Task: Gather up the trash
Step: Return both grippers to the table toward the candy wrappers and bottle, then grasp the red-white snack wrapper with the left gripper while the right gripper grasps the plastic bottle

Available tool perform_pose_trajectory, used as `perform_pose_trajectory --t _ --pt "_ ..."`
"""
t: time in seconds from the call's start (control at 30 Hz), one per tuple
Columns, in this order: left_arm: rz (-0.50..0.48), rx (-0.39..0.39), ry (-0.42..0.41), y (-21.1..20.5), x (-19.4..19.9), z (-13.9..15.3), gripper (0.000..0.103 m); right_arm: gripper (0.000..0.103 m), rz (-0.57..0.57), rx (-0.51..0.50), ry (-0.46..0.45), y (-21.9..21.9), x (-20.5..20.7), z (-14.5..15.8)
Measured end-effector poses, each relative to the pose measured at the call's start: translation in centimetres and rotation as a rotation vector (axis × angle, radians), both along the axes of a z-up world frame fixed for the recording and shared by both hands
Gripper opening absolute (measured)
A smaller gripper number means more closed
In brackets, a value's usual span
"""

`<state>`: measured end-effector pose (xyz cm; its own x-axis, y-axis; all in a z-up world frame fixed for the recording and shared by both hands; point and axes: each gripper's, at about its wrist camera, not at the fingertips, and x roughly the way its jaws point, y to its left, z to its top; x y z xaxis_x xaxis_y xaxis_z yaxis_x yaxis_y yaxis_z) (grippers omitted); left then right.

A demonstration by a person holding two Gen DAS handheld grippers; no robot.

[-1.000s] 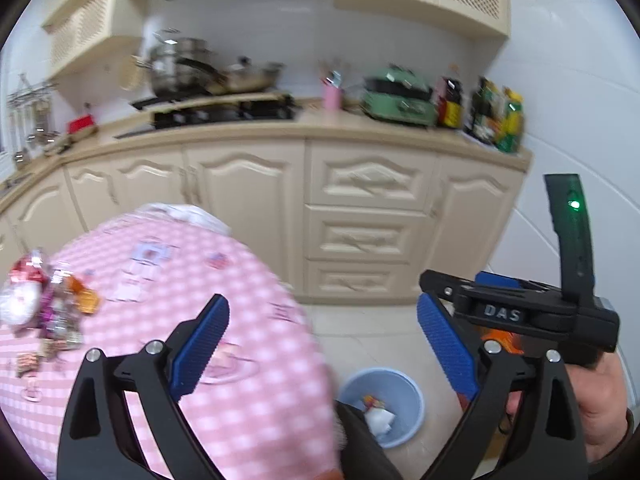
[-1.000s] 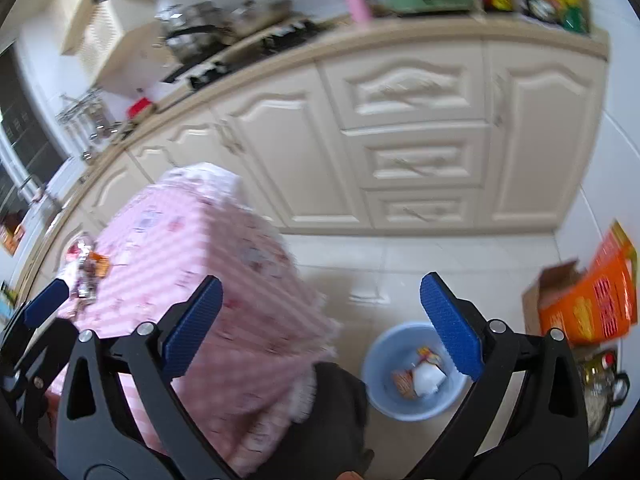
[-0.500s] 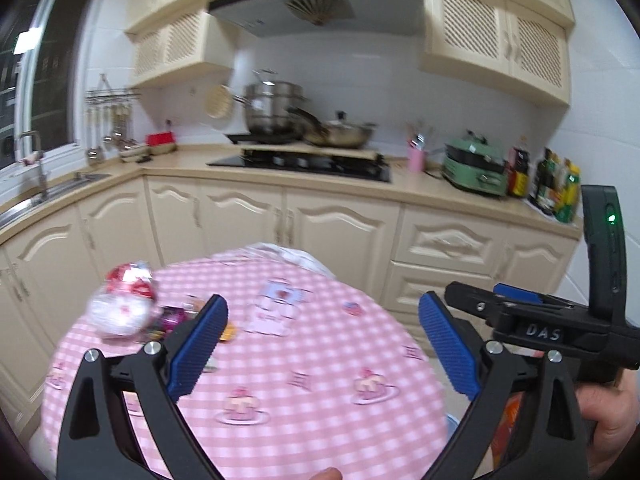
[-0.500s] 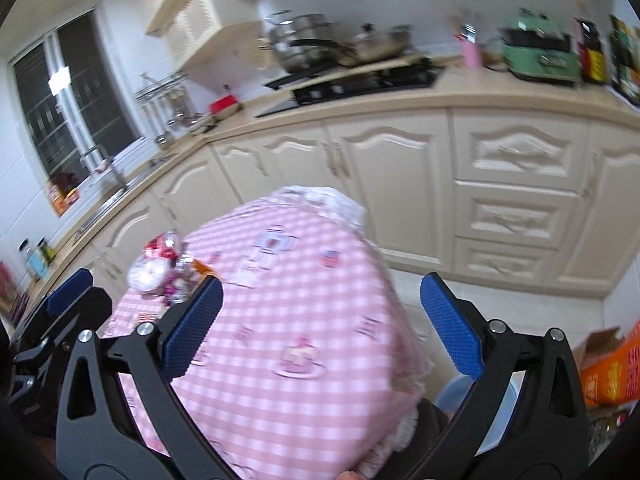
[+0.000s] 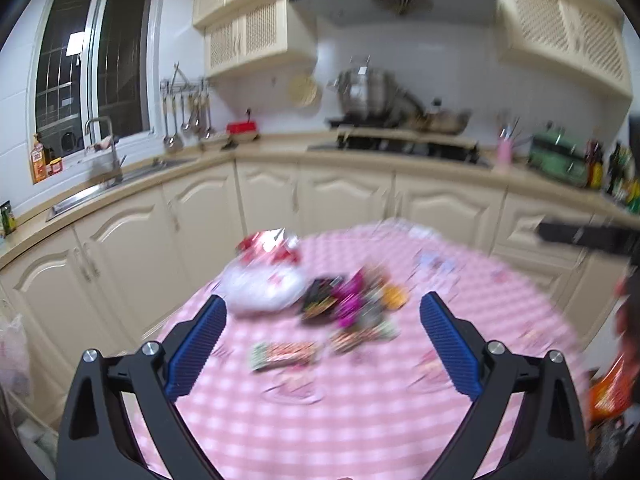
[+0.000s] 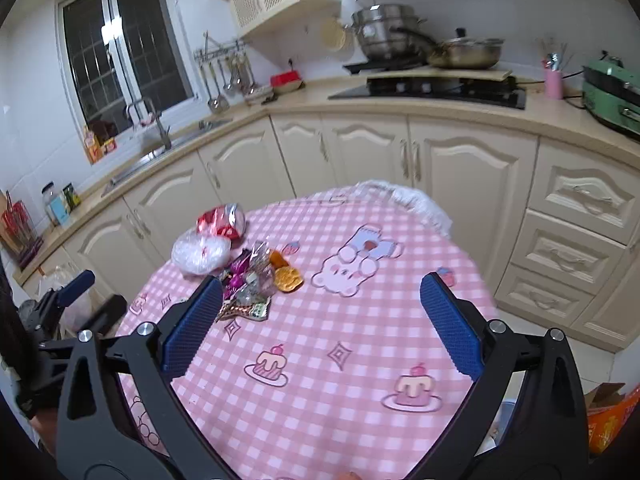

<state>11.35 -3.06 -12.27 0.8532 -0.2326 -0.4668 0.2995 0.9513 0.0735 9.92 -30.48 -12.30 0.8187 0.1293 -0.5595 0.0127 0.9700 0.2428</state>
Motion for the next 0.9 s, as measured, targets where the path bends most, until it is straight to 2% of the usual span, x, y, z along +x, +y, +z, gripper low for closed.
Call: perform_pose_trajectory --t 0.17,0.27,0.33,0.47,0.53,0.6,0.63,0.67,0.7,0.73,0.77,0.8,0.83,0.87,0.9 --pt "-0.008 0.128 0.079 1.9 3.7 -4.3 0.095 0.097 0.037 -0.007 0.068 2.1 3.2 -2.8" --pt "-0.063 0.201 0.128 1.9 5.7 -6.5 0.095 0.097 0.066 -0.009 0.105 3.3 4.9 -4.2" --pt "-0.112 0.224 0.174 1.9 6.9 -7.6 0.095 0.097 0.082 -0.009 0.121 3.8 5.8 -4.9" --pt "-0.164 0.321 0.157 1.0 8.9 -8.2 0.095 0.097 0.13 -0.006 0.146 5.1 8.3 -6.3" --pt "-0.201 0.368 0.182 0.6 10.0 -8.8 0.095 0.097 0.155 -0.008 0.159 5.8 9.6 -6.9" --pt "-0.257 0.364 0.23 0.4 10.7 -9.3 0.095 0.097 0.164 -0.008 0.18 6.4 10.8 -7.6" --pt "-0.28 0.351 0.26 0.4 11.0 -9.6 0.091 0.097 0.17 -0.008 0.19 6.7 11.6 -8.0" --pt "-0.303 0.33 0.289 0.4 11.1 -9.6 0.084 0.097 0.178 -0.007 0.205 7.1 12.4 -8.4" --pt "-0.317 0.308 0.307 0.5 11.3 -9.6 0.07 0.092 0.185 -0.002 0.216 7.4 13.2 -8.9" --pt "-0.348 0.264 0.347 0.7 11.4 -9.5 0.062 0.082 0.189 0.004 0.225 7.5 13.8 -9.2" --pt "-0.366 0.234 0.37 0.8 11.5 -9.5 0.046 0.069 0.195 0.014 0.242 7.8 14.6 -9.7" --pt "-0.378 0.206 0.386 0.8 11.5 -9.5 0.035 0.061 0.205 0.015 0.263 8.1 15.3 -10.3" --pt "-0.378 0.202 0.387 0.8 11.3 -9.6 0.03 0.045 0.219 0.031 0.278 8.2 15.7 -10.8" --pt "-0.373 0.203 0.385 0.6 11.1 -9.5 0.026 0.034 0.233 0.058 0.28 8.1 15.8 -11.0" --pt "-0.367 0.206 0.383 0.4 10.9 -9.6 0.024 0.032 0.236 0.061 0.275 8.1 15.6 -10.9"
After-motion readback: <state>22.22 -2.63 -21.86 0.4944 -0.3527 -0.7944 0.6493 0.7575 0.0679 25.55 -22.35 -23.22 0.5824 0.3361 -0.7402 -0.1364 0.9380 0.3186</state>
